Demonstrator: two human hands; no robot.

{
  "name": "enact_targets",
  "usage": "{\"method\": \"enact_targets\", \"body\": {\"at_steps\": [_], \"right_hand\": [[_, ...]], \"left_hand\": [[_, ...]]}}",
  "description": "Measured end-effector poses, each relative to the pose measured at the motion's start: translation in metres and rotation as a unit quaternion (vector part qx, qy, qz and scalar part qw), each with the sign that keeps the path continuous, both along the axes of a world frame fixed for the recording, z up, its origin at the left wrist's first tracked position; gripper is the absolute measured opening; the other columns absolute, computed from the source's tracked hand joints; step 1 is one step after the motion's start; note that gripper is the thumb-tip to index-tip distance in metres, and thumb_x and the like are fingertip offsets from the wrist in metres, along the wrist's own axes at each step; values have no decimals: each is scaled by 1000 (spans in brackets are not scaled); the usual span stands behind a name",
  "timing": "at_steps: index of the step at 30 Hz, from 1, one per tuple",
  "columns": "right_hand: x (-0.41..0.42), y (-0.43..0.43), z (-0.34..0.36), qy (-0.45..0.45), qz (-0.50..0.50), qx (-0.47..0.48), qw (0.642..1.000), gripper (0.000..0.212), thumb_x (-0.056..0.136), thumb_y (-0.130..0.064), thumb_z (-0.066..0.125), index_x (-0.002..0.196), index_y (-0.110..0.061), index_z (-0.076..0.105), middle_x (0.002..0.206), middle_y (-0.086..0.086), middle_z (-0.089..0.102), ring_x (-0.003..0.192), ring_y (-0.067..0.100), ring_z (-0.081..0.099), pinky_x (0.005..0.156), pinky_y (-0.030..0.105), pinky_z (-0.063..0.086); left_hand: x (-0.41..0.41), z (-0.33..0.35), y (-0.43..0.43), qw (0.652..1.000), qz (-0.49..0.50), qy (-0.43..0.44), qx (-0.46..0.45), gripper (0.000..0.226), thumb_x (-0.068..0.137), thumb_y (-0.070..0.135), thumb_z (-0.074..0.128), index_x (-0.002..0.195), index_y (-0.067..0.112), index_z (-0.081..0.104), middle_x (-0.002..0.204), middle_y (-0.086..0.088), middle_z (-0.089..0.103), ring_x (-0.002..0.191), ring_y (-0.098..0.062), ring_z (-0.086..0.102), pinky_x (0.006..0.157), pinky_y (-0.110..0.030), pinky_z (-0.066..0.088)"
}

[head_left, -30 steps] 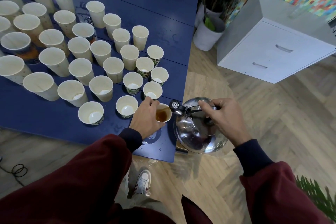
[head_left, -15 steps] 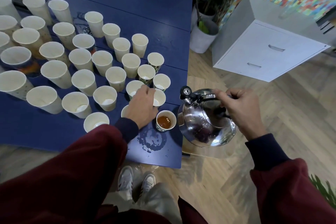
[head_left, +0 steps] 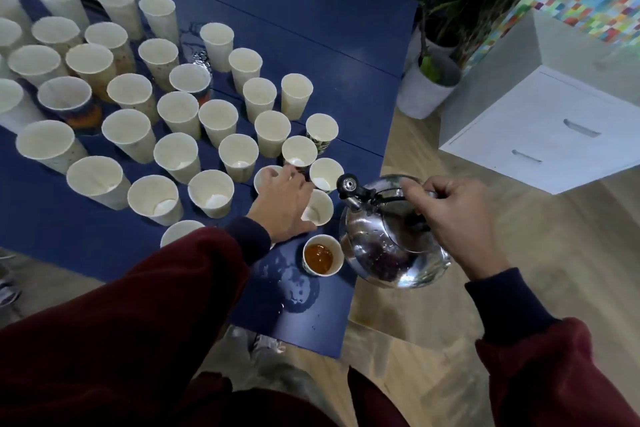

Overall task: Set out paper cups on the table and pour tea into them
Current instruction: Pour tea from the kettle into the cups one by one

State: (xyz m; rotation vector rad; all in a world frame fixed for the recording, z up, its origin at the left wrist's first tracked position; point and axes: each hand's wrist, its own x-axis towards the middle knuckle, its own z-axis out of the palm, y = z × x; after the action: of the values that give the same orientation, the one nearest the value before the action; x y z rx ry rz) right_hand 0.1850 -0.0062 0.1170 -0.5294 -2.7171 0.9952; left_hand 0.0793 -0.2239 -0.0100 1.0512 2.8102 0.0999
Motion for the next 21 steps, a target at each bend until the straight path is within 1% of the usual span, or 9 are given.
{"method": "enact_targets", "body": {"at_steps": [2,4,6,8,10,13,15,17,21], "right_hand": [[-7,0,0,5,11,7,1000,55,83,-49,69,55,-6,48,44,-3,37,47,14,38,51,39,42],[-13,0,-1,6,20,28,999,57,84,-45,70,56,-4,43,47,7,36,48,15,34,50,41,41],[-17,2,-2,-6,32,49,998,58,83,-49,69,57,-3,45,52,14,46,48,21,40,52,42,44],[-21,5,-4,-26,35,65,997,59,79,-59,64,58,-6,48,53,12,54,52,28,50,53,44,49],[-25,9,-3,-32,32,73,996,58,76,-63,61,59,-8,50,51,8,54,52,26,51,54,45,51],[-28,13,-5,-14,40,50,998,59,76,-58,64,54,-6,46,52,14,53,52,31,50,53,47,50],[-27,16,-7,-25,32,44,998,61,76,-61,63,56,-6,51,52,12,58,54,31,58,55,47,53],[-26,19,-11,-47,21,50,997,61,76,-67,62,64,-7,61,57,8,65,56,26,66,58,46,57],[-24,20,-12,-62,16,63,996,60,77,-70,60,71,-11,67,60,5,68,58,23,69,60,45,58]], "left_hand": [[1,-1,1,1000,2,-13,10,68,82,68,59,132,21,54,133,-1,55,129,-23,38,100,-45,30],[1,-2,2,1000,6,-25,14,72,80,68,62,134,22,53,134,1,55,130,-23,37,101,-46,29],[1,-1,2,999,10,-36,21,74,77,68,64,136,24,53,133,2,56,130,-22,37,102,-46,28],[-1,0,2,998,17,-48,27,74,75,69,67,134,26,55,131,5,57,130,-21,38,103,-46,29],[-3,2,2,998,20,-54,25,72,74,69,68,132,28,56,129,7,58,129,-20,39,103,-46,30],[-5,1,2,997,21,-66,32,72,72,70,69,130,29,58,128,7,59,127,-19,40,102,-45,30],[-7,2,1,997,16,-71,33,72,72,72,68,129,29,58,128,6,59,126,-19,41,102,-45,30],[-9,2,1,997,12,-67,32,71,71,73,68,127,29,59,127,6,60,124,-19,42,102,-45,31],[-11,0,1,997,4,-68,44,69,70,73,68,121,26,61,121,5,61,119,-20,44,100,-43,32]]}}
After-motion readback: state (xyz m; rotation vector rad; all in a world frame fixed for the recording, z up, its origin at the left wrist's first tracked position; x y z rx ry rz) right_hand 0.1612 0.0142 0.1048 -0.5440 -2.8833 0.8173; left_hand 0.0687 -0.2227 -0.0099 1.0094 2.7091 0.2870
